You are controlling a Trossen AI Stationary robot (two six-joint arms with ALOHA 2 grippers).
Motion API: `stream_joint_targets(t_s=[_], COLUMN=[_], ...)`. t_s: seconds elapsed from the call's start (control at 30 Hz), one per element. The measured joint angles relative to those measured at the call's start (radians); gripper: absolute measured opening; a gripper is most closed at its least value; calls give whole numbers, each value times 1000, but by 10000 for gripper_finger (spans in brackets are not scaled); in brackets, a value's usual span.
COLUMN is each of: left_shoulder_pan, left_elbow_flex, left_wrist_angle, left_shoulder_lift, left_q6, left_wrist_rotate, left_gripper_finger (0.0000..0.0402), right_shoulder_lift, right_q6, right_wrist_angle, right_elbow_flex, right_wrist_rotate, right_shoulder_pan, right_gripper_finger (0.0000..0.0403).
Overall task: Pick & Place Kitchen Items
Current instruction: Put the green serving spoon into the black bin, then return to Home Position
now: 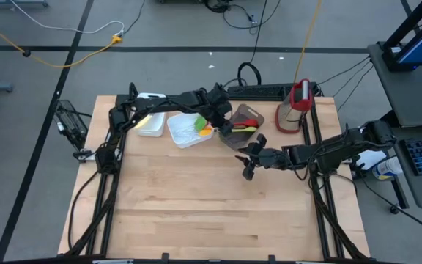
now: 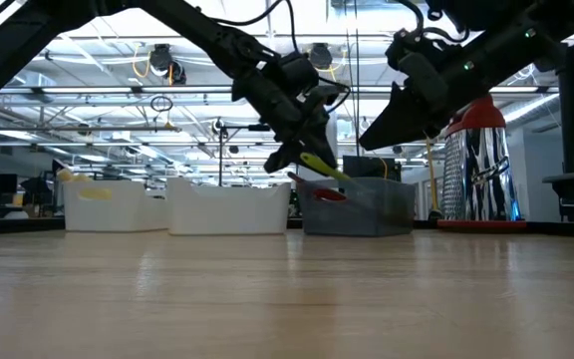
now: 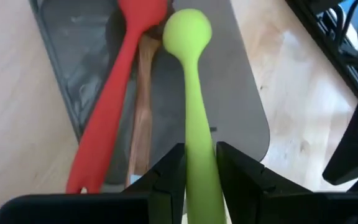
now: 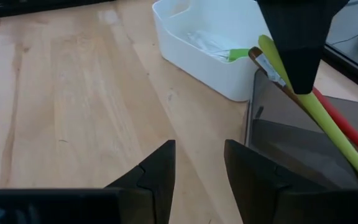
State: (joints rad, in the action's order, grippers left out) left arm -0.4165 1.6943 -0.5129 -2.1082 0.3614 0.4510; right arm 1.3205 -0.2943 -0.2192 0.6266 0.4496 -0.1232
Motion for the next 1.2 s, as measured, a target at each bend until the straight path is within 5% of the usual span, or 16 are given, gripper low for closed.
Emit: stream_joint_targets(t_s=[0.27, 0.57, 0.97, 1.2], left_shoulder_pan=[17, 40, 48, 106], left_elbow_flex=[0, 0, -2, -2], left_wrist_angle=[17, 16, -103, -208], left_shoulder_lift=[0, 0, 98, 233], left_q6=[-129, -148, -230, -300], left_wrist_rotate=[-43, -111, -123, -345], left_gripper_finger=[92, 143, 141, 128], right_shoulder_lift=[0, 0, 0, -62], right_q6=[22, 28, 45, 50], right_wrist_angle=[0, 0, 8, 45], right_elbow_flex=[0, 0, 0, -1], right_wrist_rotate=[0, -4, -5, -8], right_shoulder_pan=[5, 5, 4, -26], right_gripper_finger=[130, 132, 198, 193])
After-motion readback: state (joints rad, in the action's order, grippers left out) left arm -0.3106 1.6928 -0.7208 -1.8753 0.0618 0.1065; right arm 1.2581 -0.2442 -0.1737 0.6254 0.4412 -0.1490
